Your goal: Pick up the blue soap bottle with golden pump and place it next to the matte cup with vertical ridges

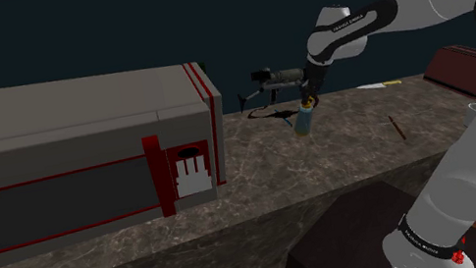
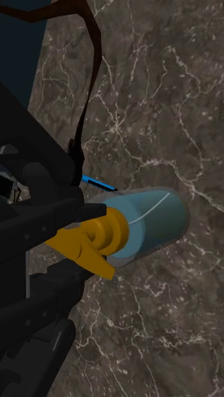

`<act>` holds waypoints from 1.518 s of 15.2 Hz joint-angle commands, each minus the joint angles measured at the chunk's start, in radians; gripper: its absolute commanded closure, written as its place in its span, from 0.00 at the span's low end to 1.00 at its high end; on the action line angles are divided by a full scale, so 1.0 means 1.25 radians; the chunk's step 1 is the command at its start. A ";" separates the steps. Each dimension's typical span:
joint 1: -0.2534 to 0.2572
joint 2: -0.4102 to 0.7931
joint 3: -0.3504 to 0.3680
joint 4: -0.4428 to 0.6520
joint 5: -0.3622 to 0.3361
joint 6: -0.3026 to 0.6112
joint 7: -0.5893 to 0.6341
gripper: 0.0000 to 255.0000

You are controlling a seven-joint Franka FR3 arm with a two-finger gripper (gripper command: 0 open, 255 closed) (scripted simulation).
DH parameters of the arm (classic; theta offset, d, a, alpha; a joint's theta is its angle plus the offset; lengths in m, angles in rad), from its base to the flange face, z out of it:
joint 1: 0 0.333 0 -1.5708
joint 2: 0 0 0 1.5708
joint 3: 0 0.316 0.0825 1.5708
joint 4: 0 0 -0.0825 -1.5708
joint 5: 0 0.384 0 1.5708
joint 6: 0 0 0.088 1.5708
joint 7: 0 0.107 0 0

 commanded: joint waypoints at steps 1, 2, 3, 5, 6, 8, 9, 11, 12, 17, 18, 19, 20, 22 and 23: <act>0.000 -0.012 0.001 0.010 -0.005 -0.021 0.004 1.00; 0.000 -0.016 0.002 0.016 -0.007 -0.032 0.006 1.00; 0.000 -0.021 0.002 0.022 -0.009 -0.043 0.008 1.00; 0.000 -0.030 0.003 0.036 -0.012 -0.064 0.011 1.00; 0.000 -0.034 0.004 0.043 -0.014 -0.075 0.012 1.00; 0.000 -0.041 0.005 0.057 -0.016 -0.097 0.014 1.00; 0.000 -0.044 0.005 0.065 -0.017 -0.107 0.016 1.00; 0.000 -0.051 0.006 0.080 -0.020 -0.129 0.018 1.00; 0.000 -0.054 0.007 0.088 -0.020 -0.140 0.019 1.00; 0.000 -0.066 0.009 0.130 -0.024 -0.193 0.023 1.00; 0.000 -0.067 0.010 0.139 -0.025 -0.204 0.023 1.00; 0.001 -0.069 0.010 0.148 -0.025 -0.215 0.024 1.00; 0.001 -0.070 0.011 0.158 -0.025 -0.225 0.025 1.00; 0.001 -0.073 0.011 0.177 -0.026 -0.247 0.026 1.00; 0.001 -0.074 0.012 0.187 -0.026 -0.257 0.026 1.00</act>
